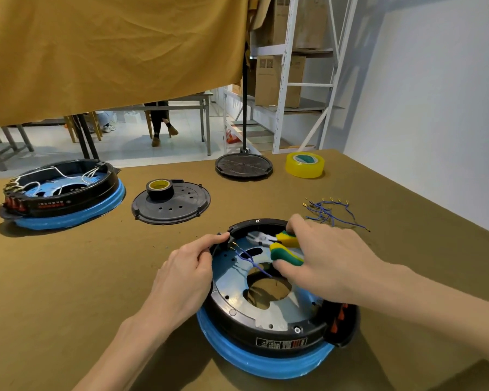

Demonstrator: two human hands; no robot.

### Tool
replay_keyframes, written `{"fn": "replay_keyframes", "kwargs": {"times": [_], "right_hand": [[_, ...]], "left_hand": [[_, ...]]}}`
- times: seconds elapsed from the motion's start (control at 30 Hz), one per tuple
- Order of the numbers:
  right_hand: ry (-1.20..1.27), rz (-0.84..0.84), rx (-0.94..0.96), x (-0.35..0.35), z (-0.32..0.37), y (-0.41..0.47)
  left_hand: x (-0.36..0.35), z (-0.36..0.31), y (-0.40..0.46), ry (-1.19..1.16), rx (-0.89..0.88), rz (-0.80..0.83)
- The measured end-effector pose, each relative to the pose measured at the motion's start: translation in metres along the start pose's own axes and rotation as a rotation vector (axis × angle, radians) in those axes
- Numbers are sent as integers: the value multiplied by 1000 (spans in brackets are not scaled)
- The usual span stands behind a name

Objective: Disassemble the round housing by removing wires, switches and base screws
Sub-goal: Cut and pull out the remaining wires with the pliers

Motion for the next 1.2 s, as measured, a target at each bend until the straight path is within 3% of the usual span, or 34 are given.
{"fn": "replay_keyframes", "kwargs": {"times": [0.17, 0.3, 0.53, 0.67, 0.83, 0.87, 0.97, 1.2], "right_hand": [[449, 41, -240, -16, -52, 39], [418, 15, -382, -46, -93, 92], [434, 223, -406, -107, -91, 146], [402, 222, -362, -104, -86, 152], [598, -329, -117, -17, -45, 112], [623, -340, -30, -6, -26, 98], [587, -143, 149, -11, 25, 64], [298, -72, 182, -24, 53, 53]], "left_hand": [[-7, 0, -4, -400, 6, -41], [-8, 1, -4, -521, 16, -85], [-7, 2, -6, -530, 1, -78], [-5, 3, -4, -496, -12, -75], [-4, 9, -4, -496, 29, -59], [-5, 9, -4, -499, 39, -45], [-6, 7, -4, -486, 45, -16], [-8, 5, -4, -470, 56, -13]]}}
Point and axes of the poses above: each hand's wrist, its own y-axis towards the middle knuckle, its own x-axis out of the back of the hand, z = x × y, the point moved 10 cm from there along y, towards the middle knuckle, and after that the axes turned 3 degrees about -y, right-handed, at the moved point
